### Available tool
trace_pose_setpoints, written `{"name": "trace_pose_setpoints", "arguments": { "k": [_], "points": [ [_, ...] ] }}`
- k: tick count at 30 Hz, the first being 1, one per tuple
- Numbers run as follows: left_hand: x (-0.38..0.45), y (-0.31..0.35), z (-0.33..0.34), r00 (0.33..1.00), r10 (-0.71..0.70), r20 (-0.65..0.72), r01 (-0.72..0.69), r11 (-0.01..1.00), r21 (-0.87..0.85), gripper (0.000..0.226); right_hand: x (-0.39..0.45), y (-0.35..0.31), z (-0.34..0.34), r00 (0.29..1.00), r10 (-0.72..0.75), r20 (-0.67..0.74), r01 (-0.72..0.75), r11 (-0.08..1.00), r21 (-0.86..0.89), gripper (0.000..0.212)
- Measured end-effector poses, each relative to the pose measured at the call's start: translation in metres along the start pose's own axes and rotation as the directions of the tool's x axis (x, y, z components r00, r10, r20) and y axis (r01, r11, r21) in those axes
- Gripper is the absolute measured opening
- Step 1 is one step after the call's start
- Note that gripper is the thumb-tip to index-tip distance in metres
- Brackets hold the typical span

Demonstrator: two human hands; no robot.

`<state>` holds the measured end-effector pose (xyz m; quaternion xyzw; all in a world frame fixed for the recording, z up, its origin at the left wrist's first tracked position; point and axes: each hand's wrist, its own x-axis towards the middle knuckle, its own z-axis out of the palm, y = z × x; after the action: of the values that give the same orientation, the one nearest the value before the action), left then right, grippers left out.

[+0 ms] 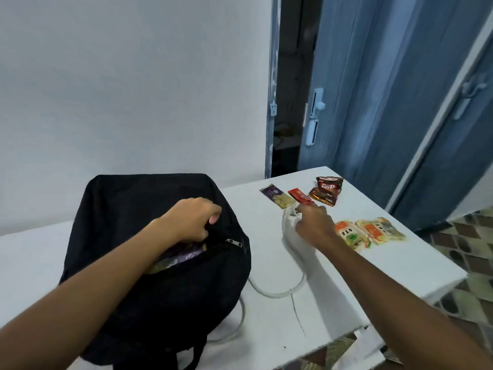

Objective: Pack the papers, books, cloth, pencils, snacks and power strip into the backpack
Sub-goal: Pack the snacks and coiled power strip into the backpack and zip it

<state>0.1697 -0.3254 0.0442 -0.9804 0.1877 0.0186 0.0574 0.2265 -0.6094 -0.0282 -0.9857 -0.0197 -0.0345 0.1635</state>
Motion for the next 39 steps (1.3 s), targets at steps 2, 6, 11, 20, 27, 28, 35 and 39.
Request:
{"name": "trace_pose_setpoints", "arguments": {
  "k": [2,6,11,20,27,28,35,39],
  "points": [
    [0.007,0.001,0.001,0.999,0.031,0.029,-0.032,0.999,0.022,0.024,0.001,0.029,0.009,0.98,0.17,0.104,-0.141,0.959,-0.245,0.05],
    [0.015,-0.005,0.006,0.996,0.052,0.074,-0.052,0.999,-0.007,0.023,-0.002,0.053,0.032,0.919,0.377,0.113,-0.308,0.867,-0.392,0.052],
    [0.019,-0.014,0.006,0.992,0.101,0.07,-0.096,0.992,-0.078,0.025,-0.003,0.049,0.037,0.997,0.059,-0.055,-0.078,0.87,-0.487,0.039],
    [0.003,-0.021,-0.016,0.979,0.053,0.197,-0.051,0.999,-0.019,0.041,-0.001,-0.055,0.012,0.867,-0.062,-0.495,0.317,0.835,0.45,0.016],
    [-0.005,-0.055,-0.035,0.977,-0.025,0.212,0.101,0.928,-0.359,0.023,-0.066,-0.15,-0.004,0.292,-0.653,-0.699,0.934,0.354,0.059,0.035],
    [-0.006,-0.061,-0.037,0.984,-0.016,0.176,0.093,0.894,-0.438,0.021,-0.074,-0.159,0.004,0.231,-0.718,-0.657,0.956,0.291,0.018,0.034],
    [-0.018,-0.061,-0.048,0.998,0.01,-0.058,-0.041,0.814,-0.579,0.021,-0.063,-0.191,0.051,0.227,-0.829,-0.512,0.884,0.396,-0.248,0.011],
    [-0.023,-0.057,-0.054,0.993,-0.01,-0.114,-0.057,0.818,-0.572,0.019,-0.069,-0.211,0.056,0.566,-0.779,-0.27,0.696,0.627,-0.349,0.021]
  ]
}}
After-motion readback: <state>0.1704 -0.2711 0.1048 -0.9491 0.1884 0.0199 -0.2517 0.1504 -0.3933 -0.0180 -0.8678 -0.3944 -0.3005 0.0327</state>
